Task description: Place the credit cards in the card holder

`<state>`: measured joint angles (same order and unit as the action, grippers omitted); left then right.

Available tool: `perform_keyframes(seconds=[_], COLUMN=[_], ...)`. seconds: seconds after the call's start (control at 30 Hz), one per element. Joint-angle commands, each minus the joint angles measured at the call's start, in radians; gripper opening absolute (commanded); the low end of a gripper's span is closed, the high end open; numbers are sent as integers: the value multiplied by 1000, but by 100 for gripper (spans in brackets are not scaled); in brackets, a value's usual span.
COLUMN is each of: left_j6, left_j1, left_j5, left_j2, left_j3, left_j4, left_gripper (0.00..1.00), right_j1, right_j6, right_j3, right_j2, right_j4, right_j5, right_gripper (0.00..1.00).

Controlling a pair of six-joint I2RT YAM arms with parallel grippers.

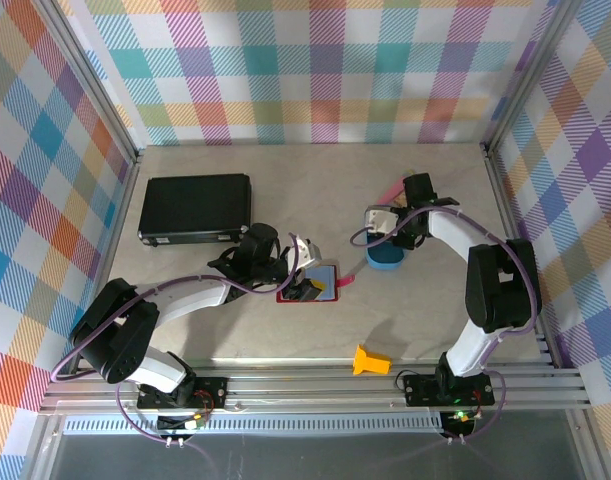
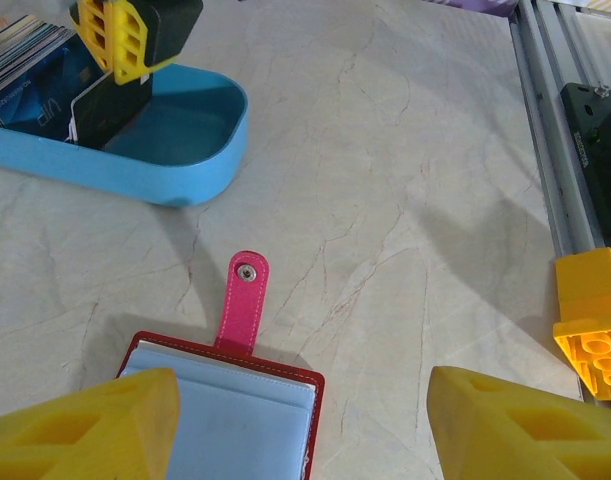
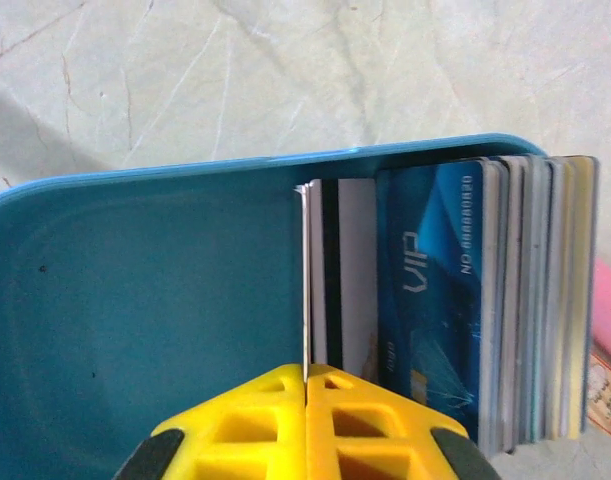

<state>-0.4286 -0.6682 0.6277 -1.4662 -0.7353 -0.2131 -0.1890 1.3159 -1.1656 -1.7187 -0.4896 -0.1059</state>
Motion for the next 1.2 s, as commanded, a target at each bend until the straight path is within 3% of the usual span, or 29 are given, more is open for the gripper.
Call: perform_keyframes(seconds=[0.0, 0.23, 0.67, 0.83, 1.17], left_j6=[8, 3, 3, 4, 4], left_j1=[-14, -16, -18, -18, -19], left_j5=[23, 26, 24, 23, 23], left_j2=[-23, -26, -38, -39, -42], left_j3=[-15, -13, -15, -17, -18], left_j4=[1, 1, 5, 7, 11], left_gripper=[66, 66, 66, 66, 66], right_j1=[11, 23, 23, 23, 23], right_j6=[-17, -2, -17, -13, -21], right_j3=[-49, -106, -160, -184, -205], right_j2=[2, -34, -111, -137, -144], right_j4=[-98, -208, -131, -125, -125], right_j5=[-51, -67, -53, -46, -61], right_gripper=[5, 7, 9, 18, 10])
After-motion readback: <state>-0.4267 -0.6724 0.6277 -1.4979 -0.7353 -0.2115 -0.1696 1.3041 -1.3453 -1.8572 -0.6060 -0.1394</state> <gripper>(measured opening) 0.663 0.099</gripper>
